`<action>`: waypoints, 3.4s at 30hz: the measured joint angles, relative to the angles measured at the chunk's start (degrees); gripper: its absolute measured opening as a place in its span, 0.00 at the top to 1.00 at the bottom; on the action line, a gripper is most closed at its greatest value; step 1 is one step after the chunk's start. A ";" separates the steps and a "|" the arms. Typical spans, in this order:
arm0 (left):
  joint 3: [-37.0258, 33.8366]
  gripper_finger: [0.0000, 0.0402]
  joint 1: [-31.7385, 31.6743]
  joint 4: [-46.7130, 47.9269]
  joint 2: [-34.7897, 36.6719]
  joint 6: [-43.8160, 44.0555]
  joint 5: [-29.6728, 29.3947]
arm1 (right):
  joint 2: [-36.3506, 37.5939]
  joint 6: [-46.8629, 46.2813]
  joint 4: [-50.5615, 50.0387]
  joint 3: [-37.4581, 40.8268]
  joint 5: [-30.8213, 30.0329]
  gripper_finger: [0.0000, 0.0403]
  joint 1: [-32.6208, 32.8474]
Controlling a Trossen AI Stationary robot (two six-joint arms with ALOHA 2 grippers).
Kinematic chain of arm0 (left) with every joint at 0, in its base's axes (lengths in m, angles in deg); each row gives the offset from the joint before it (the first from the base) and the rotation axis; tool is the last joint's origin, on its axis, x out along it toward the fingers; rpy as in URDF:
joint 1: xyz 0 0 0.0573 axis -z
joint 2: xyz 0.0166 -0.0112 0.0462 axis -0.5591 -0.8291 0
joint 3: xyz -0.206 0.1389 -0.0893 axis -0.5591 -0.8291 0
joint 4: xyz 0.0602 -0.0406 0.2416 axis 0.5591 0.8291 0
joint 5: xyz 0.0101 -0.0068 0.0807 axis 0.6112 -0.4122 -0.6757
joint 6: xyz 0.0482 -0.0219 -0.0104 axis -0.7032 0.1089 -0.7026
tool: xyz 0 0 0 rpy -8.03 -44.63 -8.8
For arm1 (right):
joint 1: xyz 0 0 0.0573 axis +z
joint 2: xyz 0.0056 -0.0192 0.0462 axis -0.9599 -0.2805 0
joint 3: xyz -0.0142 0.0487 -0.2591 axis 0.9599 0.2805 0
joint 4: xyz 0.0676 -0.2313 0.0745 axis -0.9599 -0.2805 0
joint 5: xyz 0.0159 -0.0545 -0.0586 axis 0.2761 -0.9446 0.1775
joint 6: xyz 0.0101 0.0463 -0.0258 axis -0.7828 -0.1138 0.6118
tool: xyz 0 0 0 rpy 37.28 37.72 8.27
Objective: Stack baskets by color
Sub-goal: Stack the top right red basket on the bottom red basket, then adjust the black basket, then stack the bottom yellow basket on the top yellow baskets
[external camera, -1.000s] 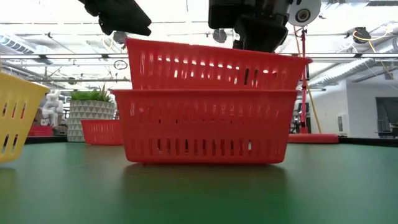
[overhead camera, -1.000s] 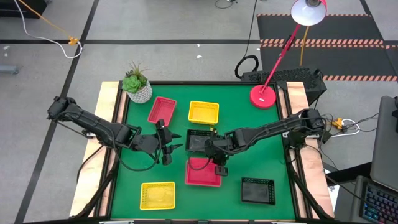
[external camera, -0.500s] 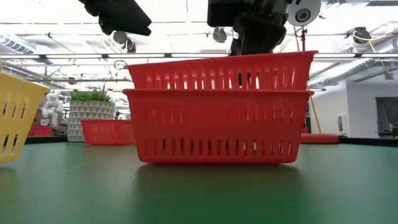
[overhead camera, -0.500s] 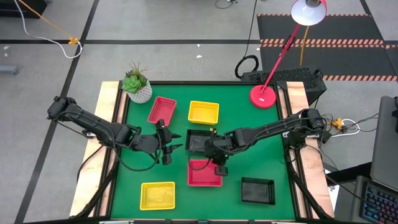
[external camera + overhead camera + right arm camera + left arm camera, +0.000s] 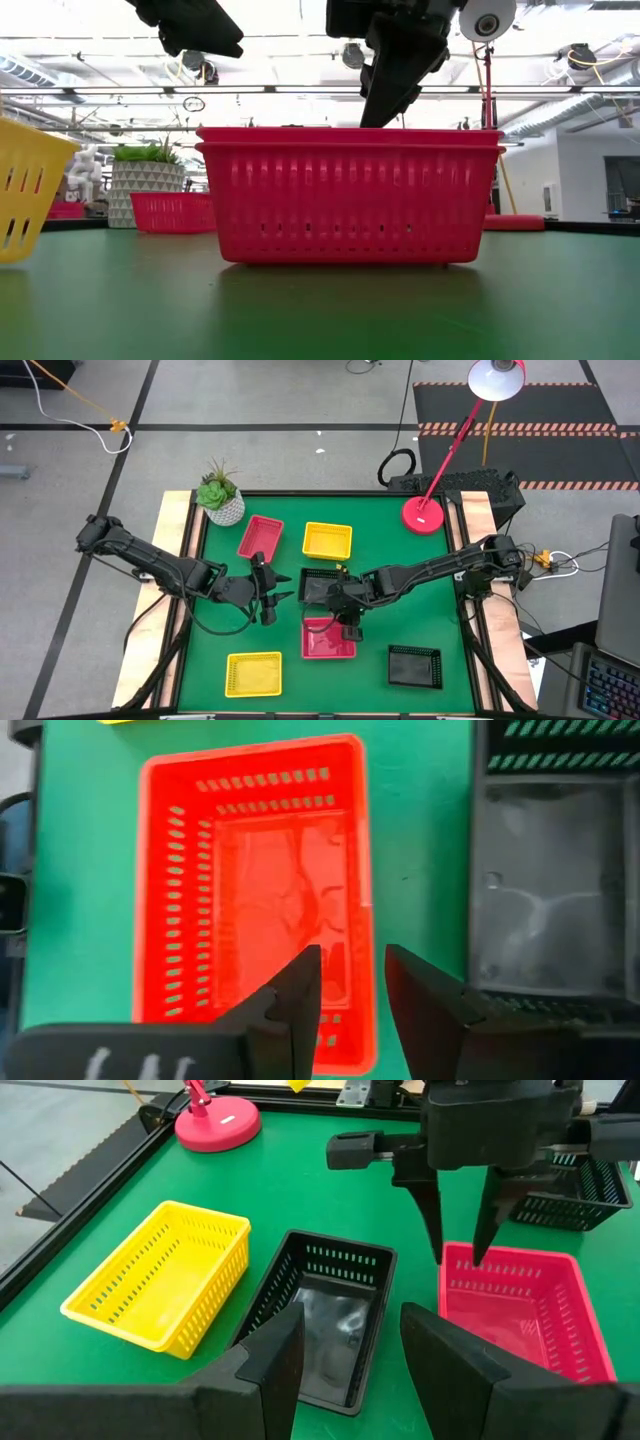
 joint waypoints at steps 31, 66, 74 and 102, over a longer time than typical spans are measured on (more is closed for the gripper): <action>0.00 0.58 -0.01 -0.15 0.00 0.18 0.00 | 18.75 -18.32 -15.77 5.28 -21.85 0.71 18.60; -0.04 0.82 -3.92 7.95 -15.95 0.98 7.92 | 21.81 7.41 35.45 34.99 -31.58 0.71 19.13; -0.02 0.95 -6.65 6.04 -20.29 -0.02 11.67 | 23.59 7.56 36.04 34.99 -31.65 0.71 19.13; 1.03 0.93 -0.75 14.76 -9.10 13.87 19.11 | 24.04 6.92 34.86 34.95 -31.21 0.71 19.88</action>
